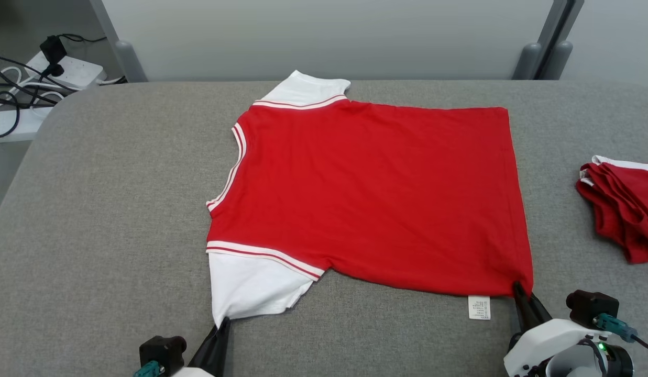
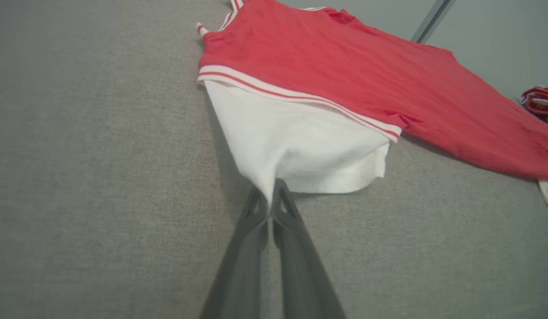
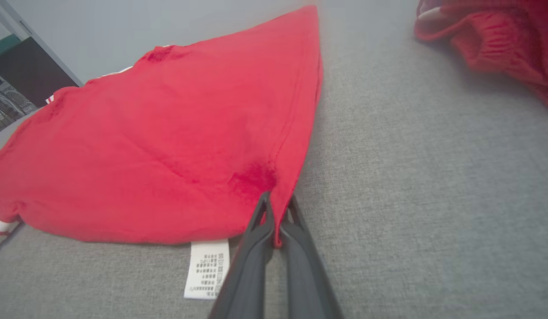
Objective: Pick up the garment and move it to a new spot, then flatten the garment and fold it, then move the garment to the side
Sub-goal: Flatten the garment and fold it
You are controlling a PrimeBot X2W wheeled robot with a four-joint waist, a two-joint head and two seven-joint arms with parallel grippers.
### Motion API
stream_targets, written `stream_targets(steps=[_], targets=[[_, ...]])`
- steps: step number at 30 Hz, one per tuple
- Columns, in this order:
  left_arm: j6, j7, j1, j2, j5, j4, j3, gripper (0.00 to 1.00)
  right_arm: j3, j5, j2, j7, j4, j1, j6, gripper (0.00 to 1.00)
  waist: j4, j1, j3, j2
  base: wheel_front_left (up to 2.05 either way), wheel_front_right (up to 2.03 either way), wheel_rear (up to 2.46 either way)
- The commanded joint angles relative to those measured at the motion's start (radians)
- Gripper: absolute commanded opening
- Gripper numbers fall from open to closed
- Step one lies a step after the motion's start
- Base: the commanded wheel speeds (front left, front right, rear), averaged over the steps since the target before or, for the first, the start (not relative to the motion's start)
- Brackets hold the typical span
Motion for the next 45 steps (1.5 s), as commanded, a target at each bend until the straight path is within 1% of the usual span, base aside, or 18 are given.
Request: stream_targets(steps=[1,9,19,24,45], targets=[[-0.008,-0.006,-0.001,0.006,0.001,-0.024,0.041,0.0,0.026,0.012,-0.014,-0.006,-0.021,0.004,0.004,0.0,0.003,0.0,-0.018,-0.0001,0.0,0.0,0.0],[-0.014,-0.006,0.05,0.006,0.015,-0.042,0.043,0.0,0.044,0.03,-0.027,-0.006,-0.031,0.057,0.004,0.0,-0.003,0.0,-0.091,-0.0001,0.0,0.0,0.0],[-0.016,-0.006,0.093,0.006,0.012,-0.1,0.032,0.0,0.025,0.04,-0.046,-0.006,-0.041,0.095,0.004,0.0,0.008,0.0,-0.13,-0.0001,0.0,0.0,0.0],[-0.016,-0.006,0.123,0.007,0.032,-0.144,0.024,0.0,0.007,0.038,-0.049,-0.006,-0.046,0.108,0.004,0.0,0.018,0.0,-0.137,-0.0001,0.0,0.0,0.0],[-0.016,-0.006,0.186,0.006,0.046,-0.209,-0.022,0.0,-0.066,-0.004,-0.041,-0.006,-0.042,0.131,0.004,0.0,0.073,0.0,-0.128,-0.0001,0.0,0.0,0.0]])
